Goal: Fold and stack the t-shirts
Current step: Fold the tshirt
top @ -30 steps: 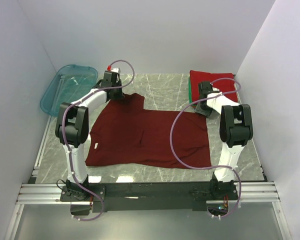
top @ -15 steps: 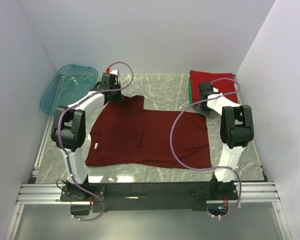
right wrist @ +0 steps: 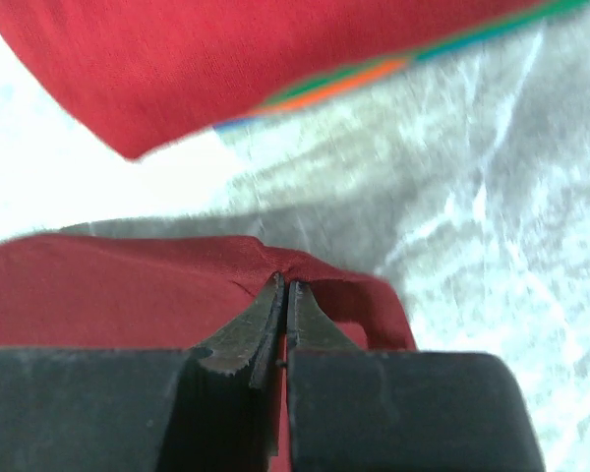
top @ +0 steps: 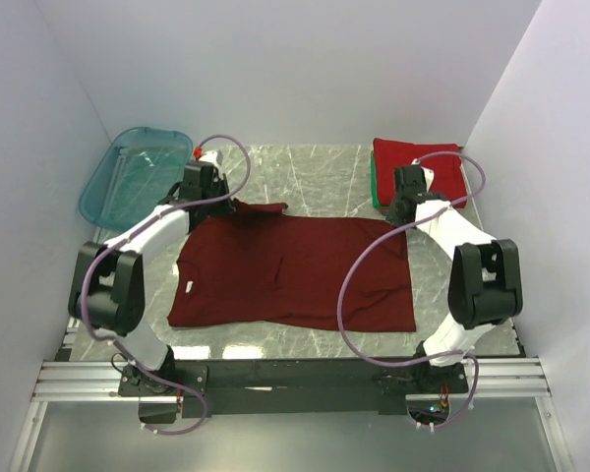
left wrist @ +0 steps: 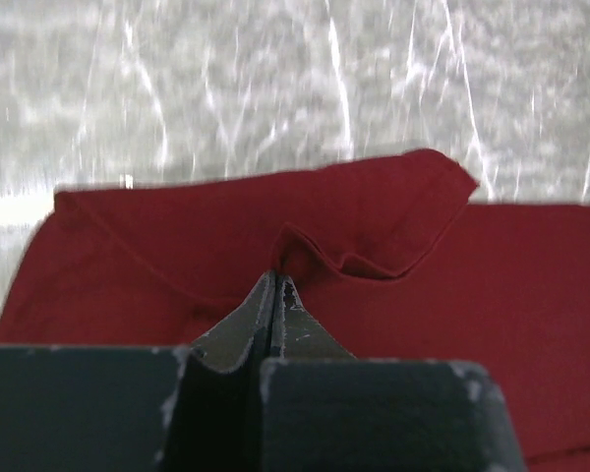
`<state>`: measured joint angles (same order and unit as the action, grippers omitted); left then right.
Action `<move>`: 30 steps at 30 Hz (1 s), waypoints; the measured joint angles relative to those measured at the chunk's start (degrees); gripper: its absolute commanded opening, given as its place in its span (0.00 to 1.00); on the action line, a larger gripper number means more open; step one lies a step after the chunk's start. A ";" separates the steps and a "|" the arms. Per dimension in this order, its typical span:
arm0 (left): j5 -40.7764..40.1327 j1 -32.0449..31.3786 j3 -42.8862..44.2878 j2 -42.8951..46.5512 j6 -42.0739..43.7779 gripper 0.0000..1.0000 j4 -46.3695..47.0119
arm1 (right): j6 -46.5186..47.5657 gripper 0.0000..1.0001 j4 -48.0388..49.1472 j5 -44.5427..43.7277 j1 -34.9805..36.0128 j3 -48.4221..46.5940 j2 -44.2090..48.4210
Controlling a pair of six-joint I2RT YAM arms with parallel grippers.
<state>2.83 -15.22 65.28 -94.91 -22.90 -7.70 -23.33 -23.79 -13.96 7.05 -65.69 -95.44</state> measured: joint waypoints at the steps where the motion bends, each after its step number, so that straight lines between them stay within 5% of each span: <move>1: 0.00 -0.04 -1.42 1.33 -0.37 0.00 0.04 | -0.07 0.00 -0.09 -0.02 0.07 0.76 0.83; 14: 0.00 -0.37 -17.31 20.72 -8.11 0.00 0.42 | -0.79 0.00 -2.21 -0.17 0.09 8.83 12.85; 30: -8.17 -0.42 -19.89 40.70 -18.36 0.00 -14.29 | 0.17 0.00 -6.38 0.26 0.09 12.59 21.11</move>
<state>-5.34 -15.64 45.39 -54.22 -41.25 -22.00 -23.16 -30.17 -13.69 7.14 -53.10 -74.32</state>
